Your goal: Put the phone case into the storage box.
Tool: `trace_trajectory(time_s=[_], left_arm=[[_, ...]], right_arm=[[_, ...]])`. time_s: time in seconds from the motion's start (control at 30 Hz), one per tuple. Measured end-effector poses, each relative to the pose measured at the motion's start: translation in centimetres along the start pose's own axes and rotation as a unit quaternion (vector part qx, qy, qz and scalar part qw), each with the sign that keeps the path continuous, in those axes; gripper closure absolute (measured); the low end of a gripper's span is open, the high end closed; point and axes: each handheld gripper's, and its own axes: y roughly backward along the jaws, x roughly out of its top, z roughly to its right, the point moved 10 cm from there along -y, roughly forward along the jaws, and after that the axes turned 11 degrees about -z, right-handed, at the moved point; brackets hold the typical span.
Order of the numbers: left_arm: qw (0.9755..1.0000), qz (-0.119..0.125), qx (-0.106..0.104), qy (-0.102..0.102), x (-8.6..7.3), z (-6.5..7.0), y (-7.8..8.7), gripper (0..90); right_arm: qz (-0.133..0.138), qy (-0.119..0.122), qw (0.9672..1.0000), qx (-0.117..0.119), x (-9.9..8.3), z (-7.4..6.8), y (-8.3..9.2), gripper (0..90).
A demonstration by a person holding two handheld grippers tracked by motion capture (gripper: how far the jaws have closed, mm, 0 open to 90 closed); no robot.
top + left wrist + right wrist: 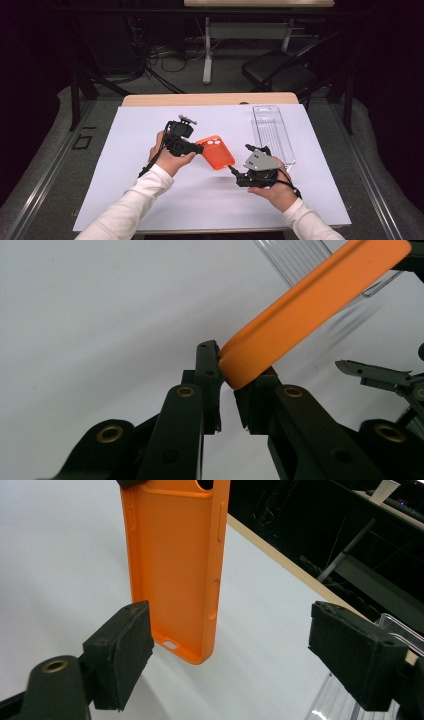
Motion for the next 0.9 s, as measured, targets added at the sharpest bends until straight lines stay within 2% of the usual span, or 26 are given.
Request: trace_trajectory(time_s=[0.27, 0.5, 0.6, 0.9], left_arm=[[0.9998, -0.016, 0.007, -0.002, 0.1, -0.2, -0.2, 80.9], [0.9992, -0.03, 0.024, -0.01, 0.3, -0.1, -0.4, 80.9], [0.9989, -0.035, 0.028, -0.012, 0.5, -0.1, -0.4, 80.9], [0.9967, -0.058, 0.05, -0.028, 0.8, 0.4, -0.6, 80.9]], right_arm=[[-0.007, 0.014, 0.9999, -0.007, 0.7, 0.1, 0.2, 24.2], [-0.033, 0.025, 0.999, -0.017, 1.3, 0.5, 0.2, 26.7], [-0.035, 0.029, 0.9988, -0.018, 1.6, 0.6, 0.3, 29.9], [-0.046, 0.047, 0.9976, -0.023, 2.2, 0.7, 0.2, 38.1]])
